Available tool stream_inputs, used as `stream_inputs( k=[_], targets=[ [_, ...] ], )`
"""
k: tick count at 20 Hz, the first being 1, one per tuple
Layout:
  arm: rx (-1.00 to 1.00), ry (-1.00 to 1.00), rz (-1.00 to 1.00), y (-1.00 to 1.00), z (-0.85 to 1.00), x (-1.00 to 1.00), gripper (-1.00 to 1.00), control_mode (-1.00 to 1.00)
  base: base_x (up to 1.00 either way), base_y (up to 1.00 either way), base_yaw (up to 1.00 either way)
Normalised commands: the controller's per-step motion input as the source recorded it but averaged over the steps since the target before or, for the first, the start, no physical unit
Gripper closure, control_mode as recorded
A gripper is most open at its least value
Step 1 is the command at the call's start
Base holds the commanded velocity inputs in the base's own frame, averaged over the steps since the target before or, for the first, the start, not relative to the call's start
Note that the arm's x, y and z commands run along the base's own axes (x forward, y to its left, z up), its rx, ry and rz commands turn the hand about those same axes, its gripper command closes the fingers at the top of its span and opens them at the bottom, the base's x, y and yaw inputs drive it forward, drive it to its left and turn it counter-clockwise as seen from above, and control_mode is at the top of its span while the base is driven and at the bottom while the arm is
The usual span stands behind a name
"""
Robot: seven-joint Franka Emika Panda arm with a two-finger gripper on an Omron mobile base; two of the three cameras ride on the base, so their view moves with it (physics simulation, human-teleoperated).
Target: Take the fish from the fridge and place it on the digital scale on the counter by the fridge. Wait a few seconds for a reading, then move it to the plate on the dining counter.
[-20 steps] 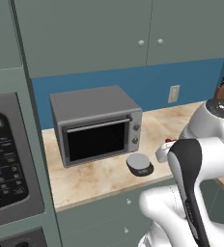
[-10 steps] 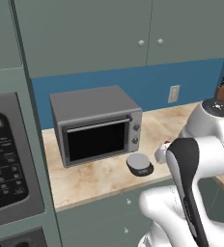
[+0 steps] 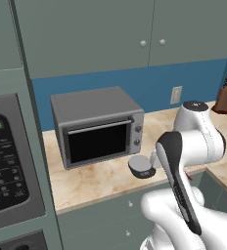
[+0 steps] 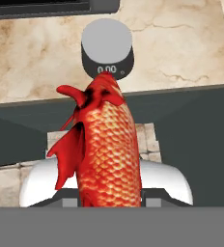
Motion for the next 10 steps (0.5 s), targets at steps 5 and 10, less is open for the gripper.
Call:
stream_inputs(
  k=[5, 10],
  targets=[
    [0.18, -0.08, 0.00, 0.00, -0.58, 0.16, 1.00, -1.00, 0.00, 0.00, 0.00],
    [0.09, -0.01, 0.00, -0.09, -0.04, 0.59, 1.00, -1.00, 0.00, 0.00, 0.00]
  ],
)
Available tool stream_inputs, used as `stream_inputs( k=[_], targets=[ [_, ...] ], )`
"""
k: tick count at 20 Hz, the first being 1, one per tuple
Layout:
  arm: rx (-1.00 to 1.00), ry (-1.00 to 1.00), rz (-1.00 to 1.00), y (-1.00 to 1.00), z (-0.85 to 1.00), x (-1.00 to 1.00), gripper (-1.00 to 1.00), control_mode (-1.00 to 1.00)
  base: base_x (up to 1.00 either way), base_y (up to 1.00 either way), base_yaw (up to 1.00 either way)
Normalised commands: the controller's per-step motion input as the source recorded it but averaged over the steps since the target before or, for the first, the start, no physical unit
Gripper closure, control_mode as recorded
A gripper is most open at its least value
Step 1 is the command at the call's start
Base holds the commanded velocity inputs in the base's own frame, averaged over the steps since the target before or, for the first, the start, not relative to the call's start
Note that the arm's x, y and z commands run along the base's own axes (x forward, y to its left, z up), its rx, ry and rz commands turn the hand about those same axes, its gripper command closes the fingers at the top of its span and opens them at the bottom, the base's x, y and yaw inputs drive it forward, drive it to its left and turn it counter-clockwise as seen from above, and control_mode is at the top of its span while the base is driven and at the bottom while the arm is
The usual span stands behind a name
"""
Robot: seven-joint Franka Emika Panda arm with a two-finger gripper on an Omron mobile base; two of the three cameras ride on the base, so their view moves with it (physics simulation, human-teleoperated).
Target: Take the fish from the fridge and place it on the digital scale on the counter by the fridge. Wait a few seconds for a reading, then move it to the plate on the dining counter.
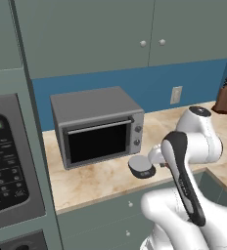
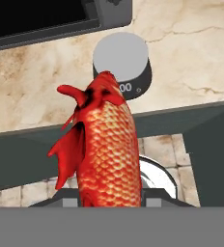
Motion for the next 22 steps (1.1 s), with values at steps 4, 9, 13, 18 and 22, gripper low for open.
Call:
stream_inputs(
  k=[4, 9, 13, 18, 22],
  targets=[
    [0.00, 0.05, 0.00, -0.05, -0.07, 0.73, 1.00, -1.00, 0.00, 0.00, 0.00],
    [-0.01, 0.09, 0.00, 0.00, -0.14, 0.74, 1.00, -1.00, 0.00, 0.00, 0.00],
    [0.00, 0.09, 0.00, 0.00, -0.19, 0.27, 1.00, -1.00, 0.00, 0.00, 0.00],
    [-0.02, 0.12, 0.00, 0.00, -0.31, 0.17, 1.00, -1.00, 0.00, 0.00, 0.00],
    [-0.02, 0.10, 0.00, 0.00, -0.29, 0.10, 1.00, -1.00, 0.00, 0.00, 0.00]
  ],
)
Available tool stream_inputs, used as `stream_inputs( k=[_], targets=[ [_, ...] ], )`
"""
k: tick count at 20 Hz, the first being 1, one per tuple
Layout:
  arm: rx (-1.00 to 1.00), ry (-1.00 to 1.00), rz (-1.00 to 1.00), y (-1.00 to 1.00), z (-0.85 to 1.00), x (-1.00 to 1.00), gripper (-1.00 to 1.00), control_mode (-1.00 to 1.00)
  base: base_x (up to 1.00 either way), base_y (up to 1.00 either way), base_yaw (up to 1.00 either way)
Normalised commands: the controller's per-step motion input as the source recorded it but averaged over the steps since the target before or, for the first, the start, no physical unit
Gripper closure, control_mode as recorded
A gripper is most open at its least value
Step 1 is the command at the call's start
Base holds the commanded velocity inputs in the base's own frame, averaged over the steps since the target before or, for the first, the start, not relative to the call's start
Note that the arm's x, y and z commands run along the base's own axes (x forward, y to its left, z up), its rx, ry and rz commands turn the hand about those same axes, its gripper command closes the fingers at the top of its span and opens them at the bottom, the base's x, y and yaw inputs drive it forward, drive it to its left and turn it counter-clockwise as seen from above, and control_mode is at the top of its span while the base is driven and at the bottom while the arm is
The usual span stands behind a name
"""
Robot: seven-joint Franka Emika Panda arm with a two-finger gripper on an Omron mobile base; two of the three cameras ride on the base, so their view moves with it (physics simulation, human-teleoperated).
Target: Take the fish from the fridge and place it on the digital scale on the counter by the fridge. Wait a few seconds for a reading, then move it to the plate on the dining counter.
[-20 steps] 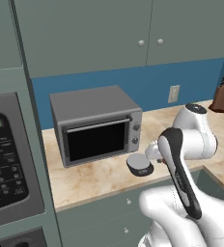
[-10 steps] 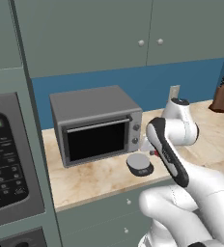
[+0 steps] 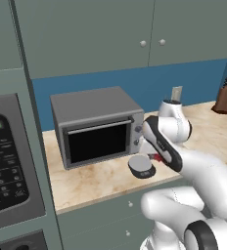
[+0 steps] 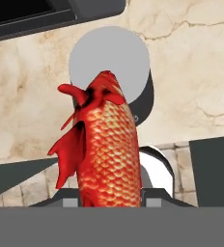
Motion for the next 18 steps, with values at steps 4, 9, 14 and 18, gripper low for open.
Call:
stream_inputs(
  k=[4, 9, 14, 18],
  targets=[
    [-0.02, 0.07, 0.00, 0.00, -0.26, 0.16, 1.00, -1.00, 0.00, 0.00, 0.00],
    [-0.03, 0.03, 0.00, 0.00, -0.37, 0.24, 1.00, -1.00, 0.00, 0.00, 0.00],
    [-0.02, 0.00, 0.00, 0.00, -0.37, 0.26, 1.00, -1.00, 0.00, 0.00, 0.00],
    [-0.01, 0.00, 0.00, 0.00, -0.02, 0.22, 1.00, -1.00, 0.00, 0.00, 0.00]
  ],
)
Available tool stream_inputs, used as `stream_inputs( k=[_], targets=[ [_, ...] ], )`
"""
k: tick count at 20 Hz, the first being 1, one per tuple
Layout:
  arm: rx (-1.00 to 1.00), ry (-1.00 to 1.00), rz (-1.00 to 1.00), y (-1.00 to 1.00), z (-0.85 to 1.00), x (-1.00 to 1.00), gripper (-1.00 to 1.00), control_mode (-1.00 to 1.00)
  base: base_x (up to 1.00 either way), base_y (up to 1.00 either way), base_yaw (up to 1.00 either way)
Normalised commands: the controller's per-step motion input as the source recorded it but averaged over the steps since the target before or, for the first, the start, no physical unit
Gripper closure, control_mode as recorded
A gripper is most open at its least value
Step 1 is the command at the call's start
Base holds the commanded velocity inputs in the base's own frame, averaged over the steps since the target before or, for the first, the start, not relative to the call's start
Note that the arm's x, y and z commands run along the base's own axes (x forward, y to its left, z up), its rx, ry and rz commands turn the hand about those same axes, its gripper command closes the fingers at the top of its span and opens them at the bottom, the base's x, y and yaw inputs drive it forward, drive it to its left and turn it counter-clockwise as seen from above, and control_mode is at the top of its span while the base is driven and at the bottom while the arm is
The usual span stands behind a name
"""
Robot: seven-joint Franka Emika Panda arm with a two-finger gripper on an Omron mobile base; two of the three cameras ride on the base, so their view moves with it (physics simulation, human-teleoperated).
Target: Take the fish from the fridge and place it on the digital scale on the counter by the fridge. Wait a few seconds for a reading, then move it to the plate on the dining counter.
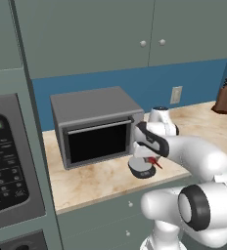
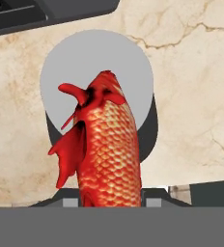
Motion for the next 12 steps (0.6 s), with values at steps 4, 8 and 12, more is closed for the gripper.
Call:
stream_inputs(
  k=[4, 8, 12],
  targets=[
    [0.00, 0.00, 0.00, 0.00, -0.10, 0.27, 1.00, -1.00, 0.00, 0.00, 0.00],
    [-0.01, 0.01, 0.00, 0.00, -0.26, 0.20, 1.00, -1.00, 0.00, 0.00, 0.00],
    [-0.01, 0.03, 0.00, 0.00, -0.31, 0.01, 1.00, -1.00, 0.00, 0.00, 0.00]
  ],
)
